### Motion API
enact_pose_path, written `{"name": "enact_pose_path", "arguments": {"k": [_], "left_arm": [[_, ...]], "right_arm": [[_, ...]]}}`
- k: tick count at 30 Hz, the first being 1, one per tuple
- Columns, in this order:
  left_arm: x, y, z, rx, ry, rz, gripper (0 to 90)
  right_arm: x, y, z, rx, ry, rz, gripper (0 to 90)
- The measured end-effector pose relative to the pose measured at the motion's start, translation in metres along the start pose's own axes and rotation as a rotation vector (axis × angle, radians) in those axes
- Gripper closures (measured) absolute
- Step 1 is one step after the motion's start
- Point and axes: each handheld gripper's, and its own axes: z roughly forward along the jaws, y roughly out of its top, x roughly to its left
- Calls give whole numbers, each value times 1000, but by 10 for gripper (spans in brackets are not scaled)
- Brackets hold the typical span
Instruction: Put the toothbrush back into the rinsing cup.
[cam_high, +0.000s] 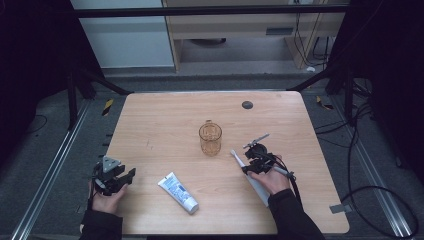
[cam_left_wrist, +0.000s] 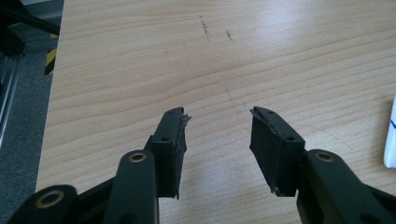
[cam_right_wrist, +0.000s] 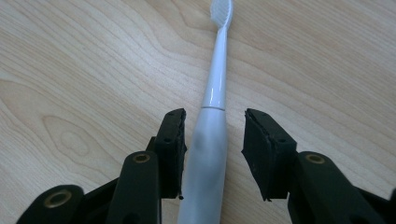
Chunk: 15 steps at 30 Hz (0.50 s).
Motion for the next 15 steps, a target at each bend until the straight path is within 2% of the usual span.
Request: {"name": "enact_pose_path", "arguments": {"k": [15], "left_arm": [[0, 0, 0, -1, 1, -2, 542]], "right_arm": [[0, -3, 14, 51, -1, 6, 587]]}}
